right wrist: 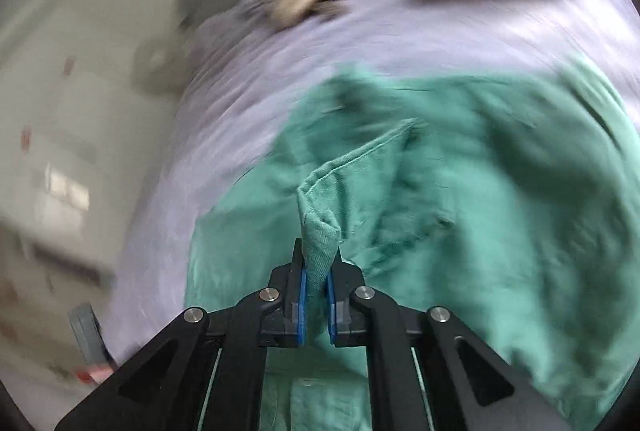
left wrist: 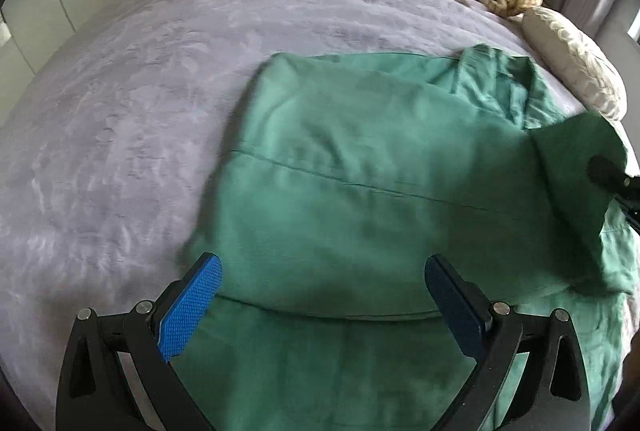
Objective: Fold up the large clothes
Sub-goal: 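Grasp the unfolded jacket side with the right tool and fold it over the body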
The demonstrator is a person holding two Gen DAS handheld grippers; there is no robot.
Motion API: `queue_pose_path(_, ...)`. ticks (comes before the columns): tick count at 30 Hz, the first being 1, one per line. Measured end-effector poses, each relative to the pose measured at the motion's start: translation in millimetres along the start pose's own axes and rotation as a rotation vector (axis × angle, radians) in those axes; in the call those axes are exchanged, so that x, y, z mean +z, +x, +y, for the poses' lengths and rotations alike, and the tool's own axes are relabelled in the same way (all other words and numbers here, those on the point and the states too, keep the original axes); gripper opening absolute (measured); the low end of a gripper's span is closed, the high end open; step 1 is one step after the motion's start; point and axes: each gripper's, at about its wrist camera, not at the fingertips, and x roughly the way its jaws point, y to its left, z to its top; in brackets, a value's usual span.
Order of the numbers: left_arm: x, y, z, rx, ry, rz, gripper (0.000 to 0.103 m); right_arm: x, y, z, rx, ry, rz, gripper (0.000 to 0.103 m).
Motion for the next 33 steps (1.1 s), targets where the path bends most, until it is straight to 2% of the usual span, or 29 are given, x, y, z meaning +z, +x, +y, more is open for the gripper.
queue_pose_path(3, -1, 3, 13, 0.015, -0.029, 0.01, 0.102, -24, 33, 49, -0.06, -0.18, 0.098, 0.018)
queue_pose_path(6, -1, 5, 21, 0.015, -0.043, 0.021, 0.102, -47, 55, 67, -0.064, -0.24, 0.205, 0.044)
queue_pose_path(7, -1, 6, 21, 0.004, -0.046, 0.026, 0.102, -54, 54, 69, -0.037, -0.228, 0.222, 0.054)
queue_pose_path(8, -1, 6, 21, -0.007, -0.046, 0.027, 0.102, -59, 51, 67, -0.016, -0.213, 0.227, 0.06)
queue_pose_path(11, 0, 7, 11, -0.056, -0.035, 0.041, 0.102, -70, 30, 52, 0.014, -0.142, 0.225, 0.064)
queue_pose_path(16, 1, 5, -29, -0.14, 0.04, 0.047, 0.102, -79, -13, -15, 0.036, 0.087, 0.208, 0.068)
queue_pose_path(20, 7, 10, -65, -0.169, 0.1, 0.044, 0.102, -93, -53, -85, 0.044, 0.337, 0.132, 0.071)
queue_pose_path(24, 15, 24, -92, -0.156, 0.138, 0.044, 0.102, -116, -92, -155, 0.096, 0.624, -0.017, 0.071)
queue_pose_path(26, 18, 37, -101, -0.126, 0.151, 0.062, 0.102, -122, -99, -183, 0.163, 0.749, -0.1, 0.071)
queue_pose_path(29, 18, 51, -106, -0.103, 0.147, 0.083, 0.102, -121, -96, -212, 0.25, 0.859, -0.192, 0.071)
queue_pose_path(32, 17, 53, -108, -0.087, 0.152, 0.079, 0.102, -114, -93, -228, 0.295, 0.92, -0.268, 0.071)
queue_pose_path(33, 17, 52, -109, -0.082, 0.155, 0.077, 0.102, -114, -100, -234, 0.298, 0.942, -0.319, 0.071)
